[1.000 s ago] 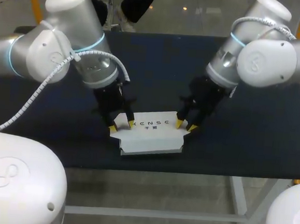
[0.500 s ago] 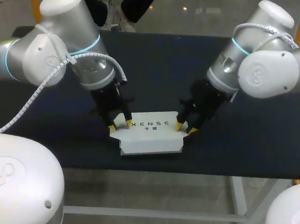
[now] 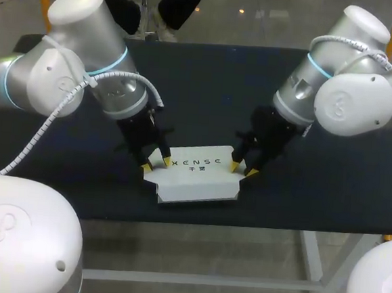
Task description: Assemble the packaging by folding the flat box into shape, placing the metal phone stand inside, and closing the box properly
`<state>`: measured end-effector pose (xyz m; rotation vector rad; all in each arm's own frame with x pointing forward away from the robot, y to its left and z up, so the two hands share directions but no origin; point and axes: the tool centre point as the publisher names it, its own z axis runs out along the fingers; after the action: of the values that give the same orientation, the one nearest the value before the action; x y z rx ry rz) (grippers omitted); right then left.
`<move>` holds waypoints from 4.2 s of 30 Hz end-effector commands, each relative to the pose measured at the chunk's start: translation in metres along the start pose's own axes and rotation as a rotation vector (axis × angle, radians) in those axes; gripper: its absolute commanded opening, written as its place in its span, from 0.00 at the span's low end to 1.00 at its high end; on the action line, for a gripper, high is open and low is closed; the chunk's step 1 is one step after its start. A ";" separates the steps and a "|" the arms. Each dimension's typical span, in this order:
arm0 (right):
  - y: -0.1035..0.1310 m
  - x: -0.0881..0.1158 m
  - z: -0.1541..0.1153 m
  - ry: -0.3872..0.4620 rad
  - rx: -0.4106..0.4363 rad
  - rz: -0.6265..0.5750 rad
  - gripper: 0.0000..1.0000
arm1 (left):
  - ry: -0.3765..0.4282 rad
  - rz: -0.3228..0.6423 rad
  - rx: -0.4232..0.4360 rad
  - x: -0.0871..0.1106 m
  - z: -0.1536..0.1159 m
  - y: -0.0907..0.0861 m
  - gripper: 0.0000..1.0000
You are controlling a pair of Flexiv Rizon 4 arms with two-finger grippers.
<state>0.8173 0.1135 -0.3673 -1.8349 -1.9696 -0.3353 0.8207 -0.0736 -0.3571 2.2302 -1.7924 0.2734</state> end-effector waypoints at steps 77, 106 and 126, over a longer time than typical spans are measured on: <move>0.005 -0.007 0.018 0.055 -0.116 -0.099 0.46 | 0.072 0.094 0.142 -0.010 0.020 0.009 0.50; 0.003 -0.003 0.031 0.181 -0.175 -0.117 0.44 | 0.188 0.141 0.171 -0.007 0.026 0.011 0.49; -0.001 0.001 0.030 0.214 -0.231 -0.110 0.44 | 0.269 0.140 0.212 -0.004 0.023 0.015 0.51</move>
<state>0.8155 0.1268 -0.3921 -1.7351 -1.9490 -0.7849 0.8084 -0.0790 -0.3775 2.0733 -1.8429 0.7812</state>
